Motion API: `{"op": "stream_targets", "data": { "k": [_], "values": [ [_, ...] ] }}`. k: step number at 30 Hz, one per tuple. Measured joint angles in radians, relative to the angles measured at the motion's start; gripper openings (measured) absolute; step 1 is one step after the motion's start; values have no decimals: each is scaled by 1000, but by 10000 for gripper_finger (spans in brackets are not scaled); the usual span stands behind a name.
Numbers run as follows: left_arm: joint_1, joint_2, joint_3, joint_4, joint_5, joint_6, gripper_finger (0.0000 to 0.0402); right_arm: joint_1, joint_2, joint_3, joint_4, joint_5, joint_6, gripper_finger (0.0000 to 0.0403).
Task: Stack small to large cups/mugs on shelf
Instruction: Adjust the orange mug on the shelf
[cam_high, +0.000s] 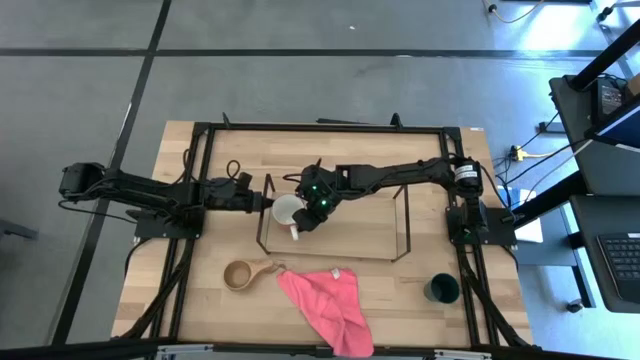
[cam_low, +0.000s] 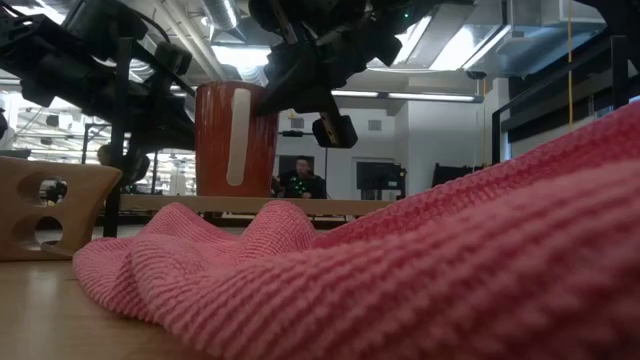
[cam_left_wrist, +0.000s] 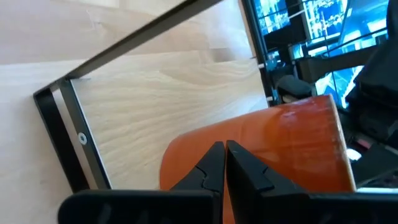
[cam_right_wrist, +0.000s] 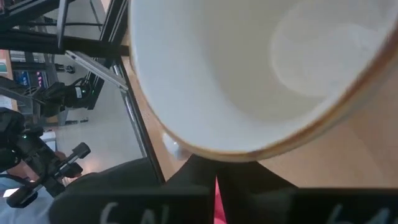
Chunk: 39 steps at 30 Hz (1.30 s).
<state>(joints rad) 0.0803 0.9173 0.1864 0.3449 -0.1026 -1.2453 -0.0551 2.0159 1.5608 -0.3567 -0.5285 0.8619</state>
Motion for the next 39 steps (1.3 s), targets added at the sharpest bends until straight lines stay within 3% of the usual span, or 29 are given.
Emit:
{"op": "stream_targets", "data": {
  "k": [10, 39],
  "values": [
    [0, 0, 0, 9, -28, 0, 9, 0, 0, 0, 107, -16, 27, 12],
    [11, 0, 0, 12, -38, 18, 9, 13, -3, 0, 107, -42, -46, 12]
  ]
}}
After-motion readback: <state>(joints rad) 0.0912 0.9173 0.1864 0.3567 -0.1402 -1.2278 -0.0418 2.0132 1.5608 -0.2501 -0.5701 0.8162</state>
